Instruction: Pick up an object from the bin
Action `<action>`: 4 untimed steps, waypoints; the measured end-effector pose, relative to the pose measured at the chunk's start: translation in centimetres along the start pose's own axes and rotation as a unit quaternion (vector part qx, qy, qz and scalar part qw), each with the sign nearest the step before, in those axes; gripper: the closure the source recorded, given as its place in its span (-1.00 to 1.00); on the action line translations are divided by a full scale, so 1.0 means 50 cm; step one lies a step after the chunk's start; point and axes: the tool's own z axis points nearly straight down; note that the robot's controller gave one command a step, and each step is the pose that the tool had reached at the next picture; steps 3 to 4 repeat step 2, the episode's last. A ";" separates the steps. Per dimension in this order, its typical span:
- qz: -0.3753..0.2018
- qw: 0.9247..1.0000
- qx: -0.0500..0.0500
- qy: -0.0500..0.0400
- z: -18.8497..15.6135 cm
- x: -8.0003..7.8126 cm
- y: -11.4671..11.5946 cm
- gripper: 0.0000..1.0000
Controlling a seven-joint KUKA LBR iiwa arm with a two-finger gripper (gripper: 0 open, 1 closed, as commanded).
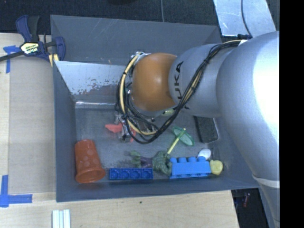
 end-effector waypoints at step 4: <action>-0.043 0.999 0.000 0.003 -0.112 0.027 -0.015 1.00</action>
Offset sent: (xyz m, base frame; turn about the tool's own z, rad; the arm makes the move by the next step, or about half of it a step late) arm -0.0302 -0.0250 0.1303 -0.1969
